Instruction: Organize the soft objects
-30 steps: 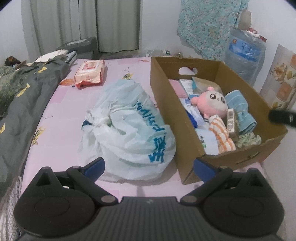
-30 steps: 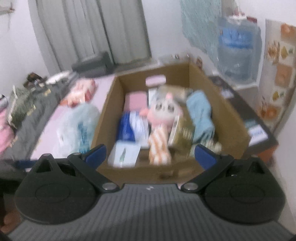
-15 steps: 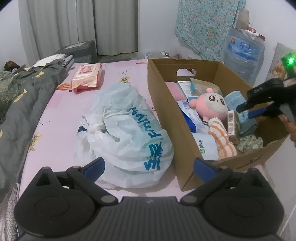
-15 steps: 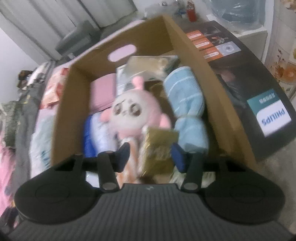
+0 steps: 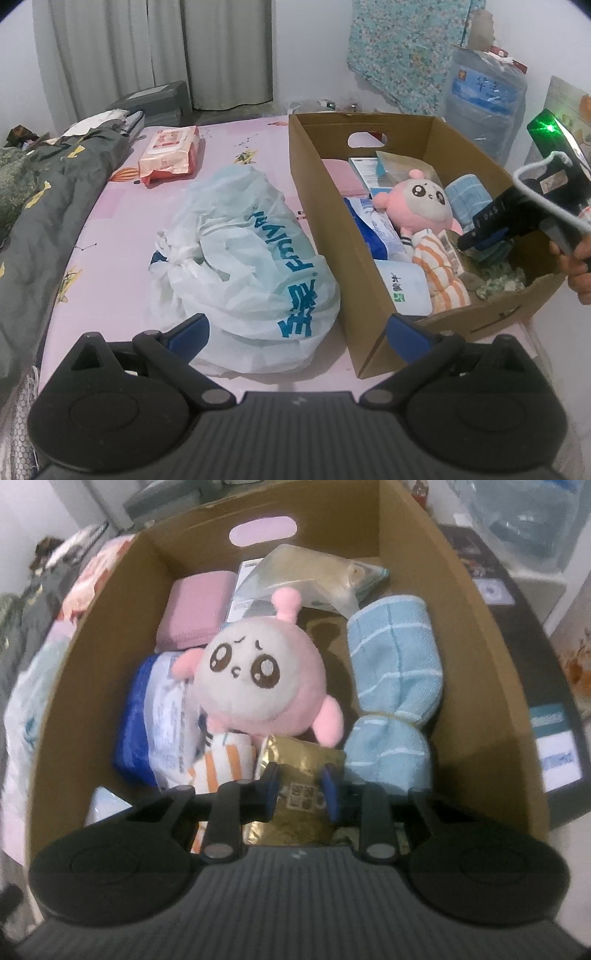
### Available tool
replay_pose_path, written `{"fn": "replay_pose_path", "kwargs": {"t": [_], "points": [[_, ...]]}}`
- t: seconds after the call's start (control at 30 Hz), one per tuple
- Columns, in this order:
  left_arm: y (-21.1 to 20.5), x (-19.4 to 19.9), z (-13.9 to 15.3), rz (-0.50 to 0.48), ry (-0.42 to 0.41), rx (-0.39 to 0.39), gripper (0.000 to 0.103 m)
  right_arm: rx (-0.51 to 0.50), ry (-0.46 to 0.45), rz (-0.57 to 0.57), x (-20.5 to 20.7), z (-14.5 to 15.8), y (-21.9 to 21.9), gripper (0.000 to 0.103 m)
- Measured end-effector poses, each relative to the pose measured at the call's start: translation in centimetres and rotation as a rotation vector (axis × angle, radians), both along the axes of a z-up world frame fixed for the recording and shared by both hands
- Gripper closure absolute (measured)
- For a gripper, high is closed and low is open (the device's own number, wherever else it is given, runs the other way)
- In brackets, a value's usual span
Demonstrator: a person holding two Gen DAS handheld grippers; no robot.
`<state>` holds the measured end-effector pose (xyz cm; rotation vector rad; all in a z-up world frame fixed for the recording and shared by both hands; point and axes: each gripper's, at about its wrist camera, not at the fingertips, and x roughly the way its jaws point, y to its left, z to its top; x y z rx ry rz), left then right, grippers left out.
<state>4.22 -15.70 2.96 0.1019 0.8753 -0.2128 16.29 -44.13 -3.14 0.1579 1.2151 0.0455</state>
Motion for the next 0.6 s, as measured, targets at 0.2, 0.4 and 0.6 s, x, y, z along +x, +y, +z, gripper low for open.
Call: {"fn": "replay_pose_path", "kwargs": {"t": [0.2, 0.4, 0.6], "points": [[0.2, -0.3, 0.2, 0.0, -0.009, -0.006, 0.0, 0.087, 0.086, -0.101, -0.6, 0.4, -2.8, 0.066], [0.5, -0.4, 0.4, 0.002, -0.015, -0.013, 0.0, 0.072, 0.19, -0.054, -0.7, -1.4, -1.6, 0.044], [0.9, -0.1, 0.3, 0.004, -0.002, -0.025, 0.0, 0.064, 0.318, -0.007, -1.6, -2.8, -1.1, 0.036]]}}
